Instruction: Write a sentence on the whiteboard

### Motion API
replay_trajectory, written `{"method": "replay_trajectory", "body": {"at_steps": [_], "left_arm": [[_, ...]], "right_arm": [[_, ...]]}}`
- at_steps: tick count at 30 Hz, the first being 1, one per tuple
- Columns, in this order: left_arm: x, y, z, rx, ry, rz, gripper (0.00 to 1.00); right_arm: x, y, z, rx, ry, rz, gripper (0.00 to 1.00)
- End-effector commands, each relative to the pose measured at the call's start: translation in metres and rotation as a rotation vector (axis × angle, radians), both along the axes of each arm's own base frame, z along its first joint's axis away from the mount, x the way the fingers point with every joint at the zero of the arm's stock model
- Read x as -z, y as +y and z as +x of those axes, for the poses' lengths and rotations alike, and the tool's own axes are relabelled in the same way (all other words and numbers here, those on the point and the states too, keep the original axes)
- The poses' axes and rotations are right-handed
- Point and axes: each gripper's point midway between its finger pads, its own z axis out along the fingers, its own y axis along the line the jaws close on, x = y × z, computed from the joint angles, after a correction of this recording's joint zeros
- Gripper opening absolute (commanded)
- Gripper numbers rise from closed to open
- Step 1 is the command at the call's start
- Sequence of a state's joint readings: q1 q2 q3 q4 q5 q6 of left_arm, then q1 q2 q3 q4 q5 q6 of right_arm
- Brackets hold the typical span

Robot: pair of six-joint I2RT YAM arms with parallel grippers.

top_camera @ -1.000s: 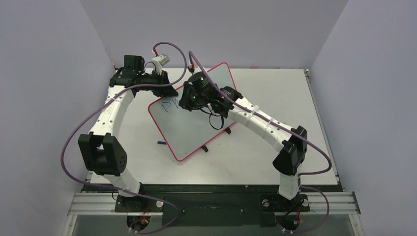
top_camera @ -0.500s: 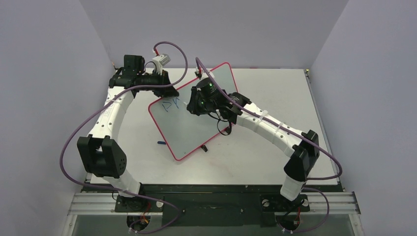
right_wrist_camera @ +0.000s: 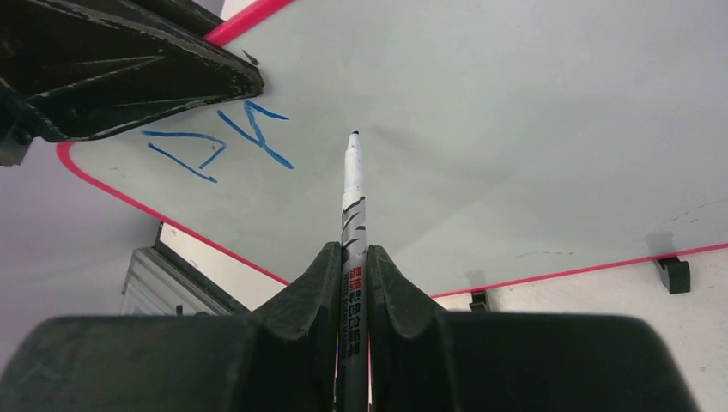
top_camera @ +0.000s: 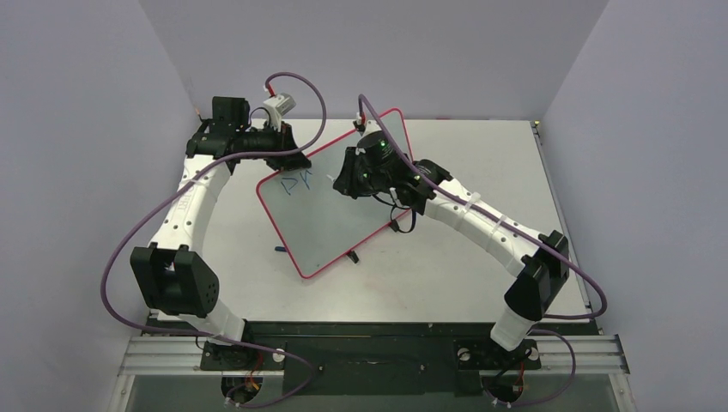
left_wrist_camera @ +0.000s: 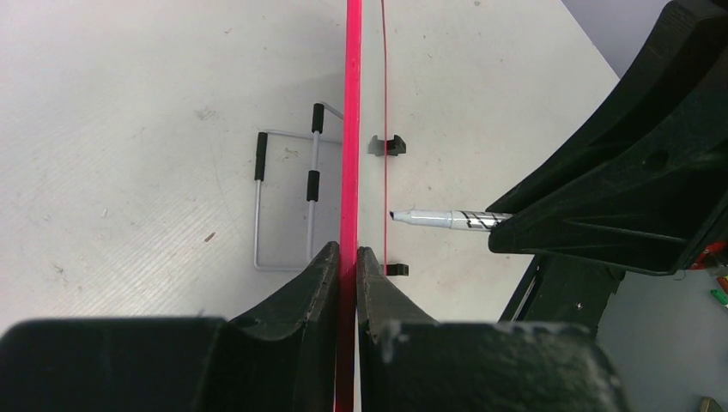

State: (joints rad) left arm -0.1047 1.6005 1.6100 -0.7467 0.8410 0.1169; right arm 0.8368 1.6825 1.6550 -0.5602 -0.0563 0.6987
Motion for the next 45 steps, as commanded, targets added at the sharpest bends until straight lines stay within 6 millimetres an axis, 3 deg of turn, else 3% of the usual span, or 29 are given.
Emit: {"method": "replay_trajectory", "body": {"at_steps": [1,10,17,29,45], "left_arm": [[-0.049,0.000,0.007,0.022,-0.231,-0.020,0.00],[-0.049,0.000,0.007,0.022,-0.230,-0.021,0.00],[-0.049,0.000,0.007,0.021,-0.231,-0.021,0.00],[-0.050,0.000,0.007,0.022,-0.236,-0.021,0.00],[-0.052,-0.001,0.004,0.027,-0.241,-0.024,0.00]], "right_arm": [[-0.043,0.016,0.003,-0.025,-0.051,0.116,0.00],[-0.049,0.033,0.004,-0.049,-0.038,0.147,0.00],[-0.038,0.039,0.005,-0.051,-0.010,0.141,0.00],[-0.016,0.022,0.015,0.017,0.016,0.091,0.00],[-0.032,0.017,0.030,0.061,-0.021,0.085,0.00]]}}
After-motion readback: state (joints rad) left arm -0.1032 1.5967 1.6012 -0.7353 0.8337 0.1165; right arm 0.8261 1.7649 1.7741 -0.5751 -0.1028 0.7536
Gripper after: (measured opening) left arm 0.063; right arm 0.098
